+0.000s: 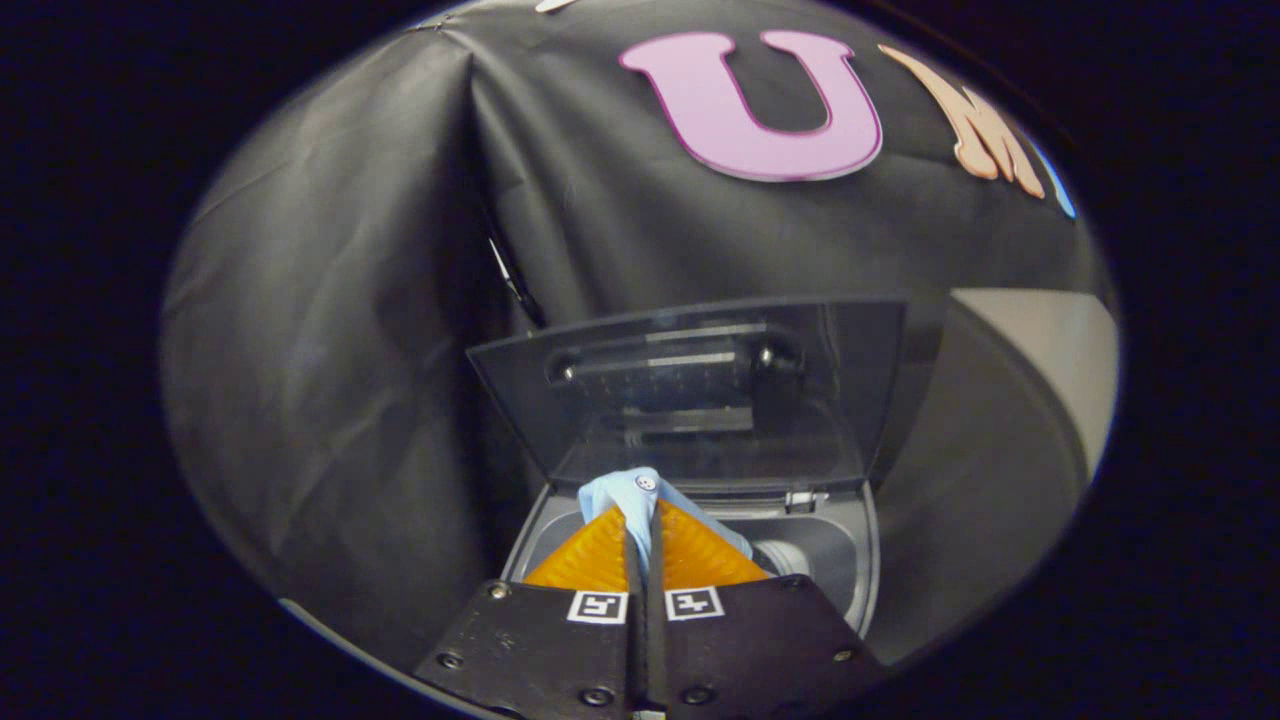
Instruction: Put the clothes into the washing machine and then close the washing machine lid.
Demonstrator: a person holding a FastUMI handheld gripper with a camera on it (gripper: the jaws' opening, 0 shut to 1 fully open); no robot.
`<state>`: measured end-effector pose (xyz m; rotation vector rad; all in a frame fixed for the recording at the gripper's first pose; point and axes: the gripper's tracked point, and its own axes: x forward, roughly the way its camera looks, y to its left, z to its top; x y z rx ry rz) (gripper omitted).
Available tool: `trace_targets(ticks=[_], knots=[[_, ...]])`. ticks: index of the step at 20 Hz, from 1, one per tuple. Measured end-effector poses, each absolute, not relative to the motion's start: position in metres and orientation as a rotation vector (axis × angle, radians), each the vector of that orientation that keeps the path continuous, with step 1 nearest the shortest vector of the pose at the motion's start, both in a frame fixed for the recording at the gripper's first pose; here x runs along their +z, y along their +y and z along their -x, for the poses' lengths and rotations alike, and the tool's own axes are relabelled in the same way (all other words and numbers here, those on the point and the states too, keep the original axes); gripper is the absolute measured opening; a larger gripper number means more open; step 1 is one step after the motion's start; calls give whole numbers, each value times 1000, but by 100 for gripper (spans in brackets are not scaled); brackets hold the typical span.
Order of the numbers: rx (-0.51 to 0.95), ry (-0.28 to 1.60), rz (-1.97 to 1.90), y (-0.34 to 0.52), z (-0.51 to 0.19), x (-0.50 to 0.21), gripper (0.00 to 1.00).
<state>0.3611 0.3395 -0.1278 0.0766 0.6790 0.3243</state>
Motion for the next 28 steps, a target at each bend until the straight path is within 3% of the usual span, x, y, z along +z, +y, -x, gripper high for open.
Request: trace_targets(ticks=[10,16,17,23,28], knots=[[257,938,-60,334,-366,-280,0],[230,1018,-57,338,-368,-304,1],[210,1019,-47,334,-370,-303,8],[185,985,-18,316,-365,-277,99],[169,937,16,304,-354,-221,98]])
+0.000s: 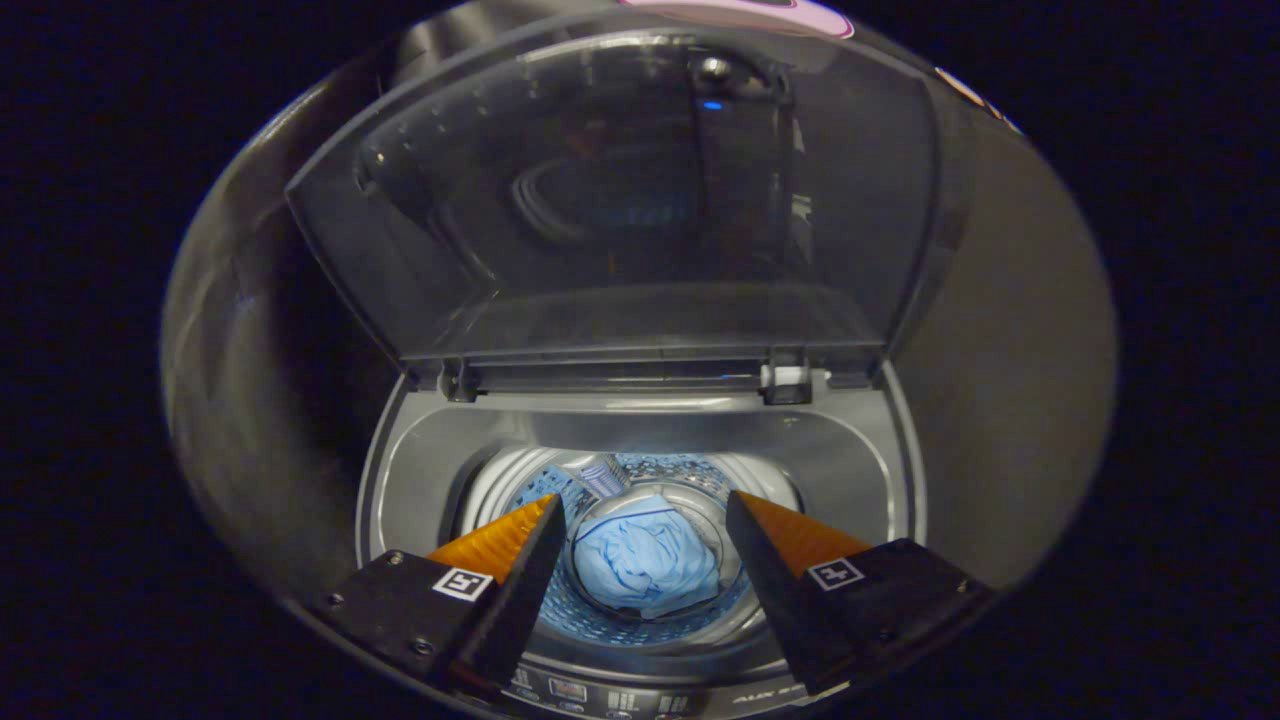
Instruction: Put the clothes into the washing machine and then close the washing machine lid.
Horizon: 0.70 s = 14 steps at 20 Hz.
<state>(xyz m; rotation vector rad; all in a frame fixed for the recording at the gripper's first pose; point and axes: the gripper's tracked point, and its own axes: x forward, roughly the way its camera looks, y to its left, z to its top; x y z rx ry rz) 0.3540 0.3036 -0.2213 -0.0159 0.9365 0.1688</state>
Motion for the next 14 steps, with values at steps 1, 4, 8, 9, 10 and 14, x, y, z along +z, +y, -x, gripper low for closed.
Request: trace_targets(ticks=[1,4,8,9,10,14], knots=[[168,926,10,303,-351,-207,98],[152,893,7,301,-340,-164,98],[168,839,45,304,-333,-127,98],[160,830,77,301,-332,-120,98],[164,825,101,304,-331,-112,98],[173,704,66,324,-352,-66,98]])
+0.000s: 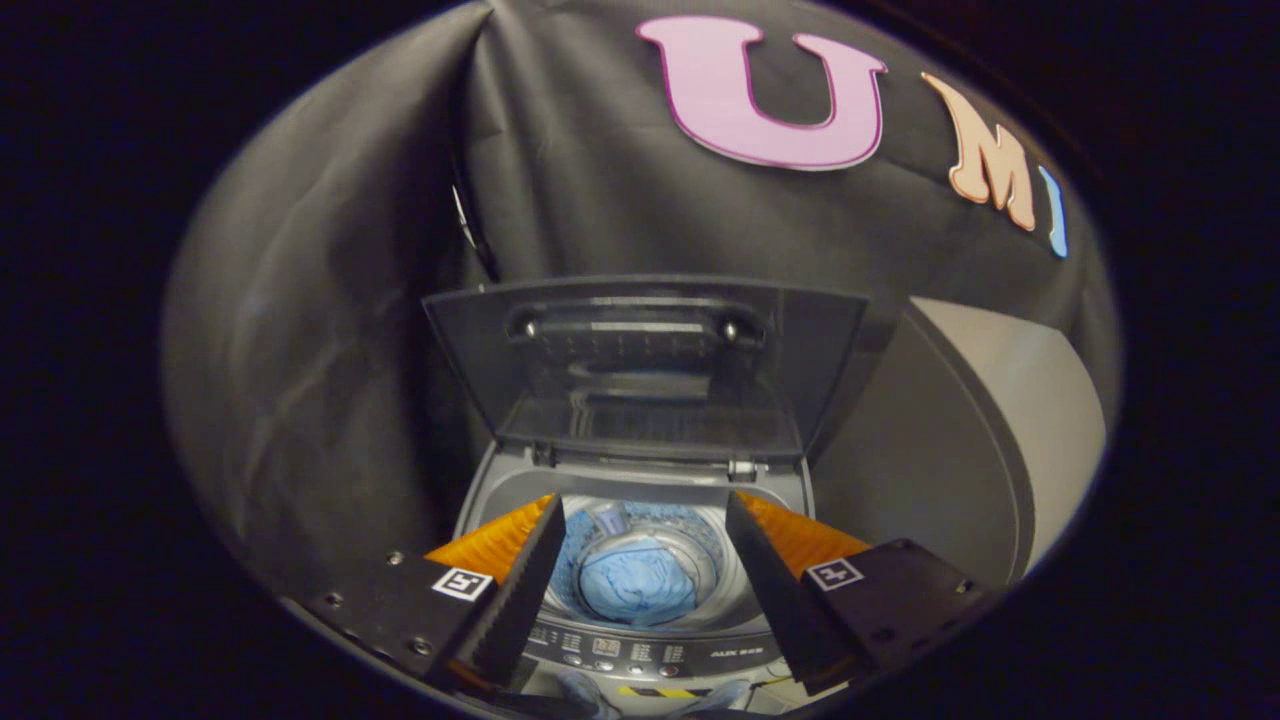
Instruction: Put the clothes into the washing machine and then close the washing machine lid.
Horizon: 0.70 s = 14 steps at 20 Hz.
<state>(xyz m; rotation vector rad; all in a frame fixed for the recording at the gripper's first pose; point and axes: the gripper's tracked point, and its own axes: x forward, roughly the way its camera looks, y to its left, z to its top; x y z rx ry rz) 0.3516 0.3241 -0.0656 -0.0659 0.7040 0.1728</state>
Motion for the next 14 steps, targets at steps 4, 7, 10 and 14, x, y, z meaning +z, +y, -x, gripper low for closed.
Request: trace_targets(ticks=[4,7,10,14], knots=[[141,555,-1,337,-392,-22,98],[115,412,-34,345,-430,4,97],[64,360,-25,343,-465,-1,97],[31,327,39,343,-499,-24,97]])
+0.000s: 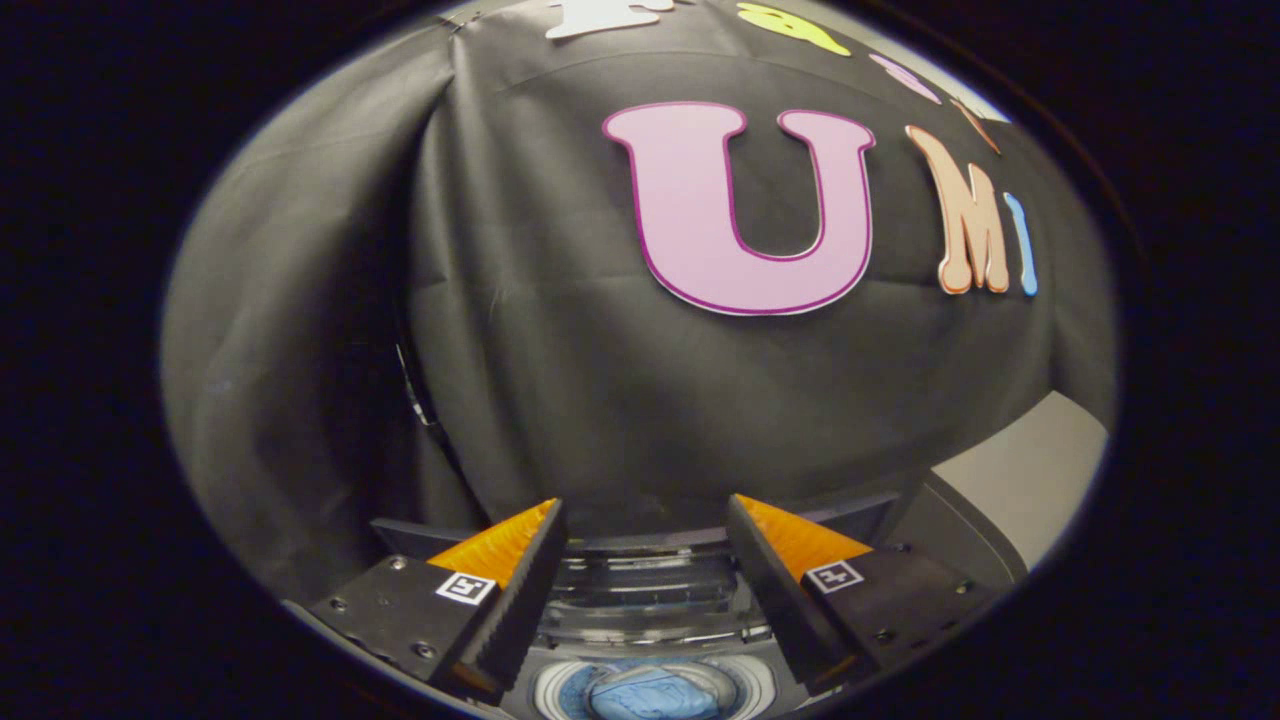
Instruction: Put the clothes into the washing machine and then close the washing machine lid.
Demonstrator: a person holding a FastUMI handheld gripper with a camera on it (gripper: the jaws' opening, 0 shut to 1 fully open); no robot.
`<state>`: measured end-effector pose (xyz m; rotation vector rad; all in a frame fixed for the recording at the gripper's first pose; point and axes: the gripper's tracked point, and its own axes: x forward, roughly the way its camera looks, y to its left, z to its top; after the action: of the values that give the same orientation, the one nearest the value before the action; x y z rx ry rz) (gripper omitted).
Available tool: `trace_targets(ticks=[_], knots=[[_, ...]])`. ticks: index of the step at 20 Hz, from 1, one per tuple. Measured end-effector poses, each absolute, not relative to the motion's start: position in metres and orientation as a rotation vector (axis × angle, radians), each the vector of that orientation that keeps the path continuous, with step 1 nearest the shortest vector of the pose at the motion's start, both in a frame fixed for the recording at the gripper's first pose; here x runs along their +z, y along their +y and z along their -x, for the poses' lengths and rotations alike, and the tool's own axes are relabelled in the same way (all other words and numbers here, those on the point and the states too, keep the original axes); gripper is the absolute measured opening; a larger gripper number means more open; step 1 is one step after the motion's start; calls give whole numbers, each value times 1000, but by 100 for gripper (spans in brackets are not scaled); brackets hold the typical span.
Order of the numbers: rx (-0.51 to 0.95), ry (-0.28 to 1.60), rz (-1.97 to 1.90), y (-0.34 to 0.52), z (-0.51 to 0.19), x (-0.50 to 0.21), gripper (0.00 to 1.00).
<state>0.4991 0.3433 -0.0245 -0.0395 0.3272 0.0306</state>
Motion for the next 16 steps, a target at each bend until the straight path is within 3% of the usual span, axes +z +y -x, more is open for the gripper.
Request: trace_targets(ticks=[6,16], knots=[[53,198,58,345,-522,-30,97],[81,170,56,340,-491,-29,99]])
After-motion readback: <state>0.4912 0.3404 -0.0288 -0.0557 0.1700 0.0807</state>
